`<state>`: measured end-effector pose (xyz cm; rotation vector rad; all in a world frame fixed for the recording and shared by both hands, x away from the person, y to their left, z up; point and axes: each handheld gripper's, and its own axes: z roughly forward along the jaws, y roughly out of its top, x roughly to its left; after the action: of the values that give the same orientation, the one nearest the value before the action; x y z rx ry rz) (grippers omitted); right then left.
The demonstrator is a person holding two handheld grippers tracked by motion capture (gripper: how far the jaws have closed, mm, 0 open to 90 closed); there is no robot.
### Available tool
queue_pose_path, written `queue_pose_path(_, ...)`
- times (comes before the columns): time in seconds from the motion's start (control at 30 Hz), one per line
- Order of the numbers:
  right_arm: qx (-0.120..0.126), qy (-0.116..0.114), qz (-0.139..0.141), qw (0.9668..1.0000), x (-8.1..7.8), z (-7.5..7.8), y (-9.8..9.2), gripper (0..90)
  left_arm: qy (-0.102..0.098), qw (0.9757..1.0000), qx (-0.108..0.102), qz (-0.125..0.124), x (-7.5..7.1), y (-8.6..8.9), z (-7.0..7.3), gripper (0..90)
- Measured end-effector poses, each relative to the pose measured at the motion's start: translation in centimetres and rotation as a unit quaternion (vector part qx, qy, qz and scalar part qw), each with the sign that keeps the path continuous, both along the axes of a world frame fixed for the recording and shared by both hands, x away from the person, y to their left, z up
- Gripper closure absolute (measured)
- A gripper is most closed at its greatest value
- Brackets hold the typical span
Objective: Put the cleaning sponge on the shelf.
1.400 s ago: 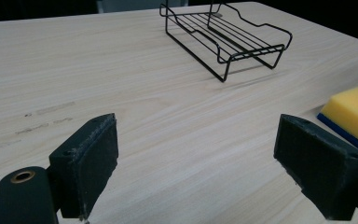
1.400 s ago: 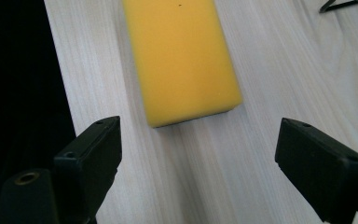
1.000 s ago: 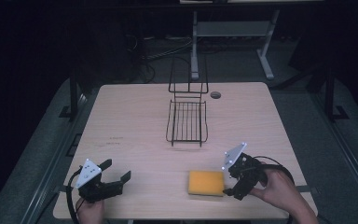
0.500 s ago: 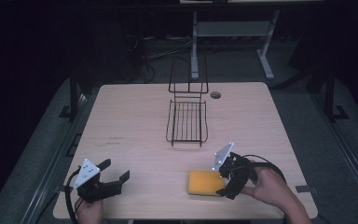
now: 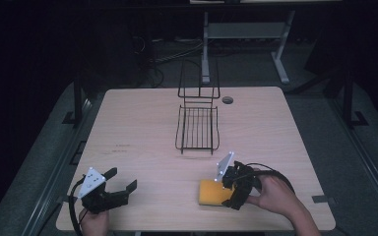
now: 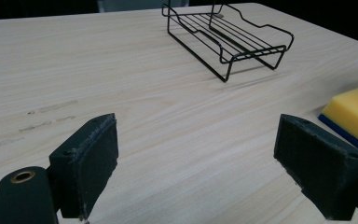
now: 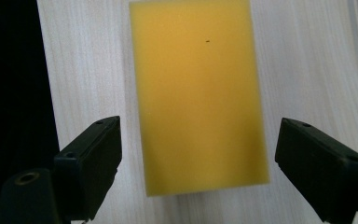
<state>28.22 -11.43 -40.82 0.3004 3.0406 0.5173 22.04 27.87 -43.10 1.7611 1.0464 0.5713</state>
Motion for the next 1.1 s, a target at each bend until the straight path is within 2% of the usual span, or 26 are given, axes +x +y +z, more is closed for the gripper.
queue_pose_path(0.6,-0.02,-0.003,0.02,0.9996,0.1,-0.9,1.8,14.3,0.0,1.0,-0.003,0.0,0.0,0.0,0.0,13.0)
queue_pose_path(1.1,-0.022,-0.005,0.022,0.9995,0.5,-0.9,2.3,14.3,0.001,1.0,-0.001,-0.002,0.0,0.0,0.0,13.0)
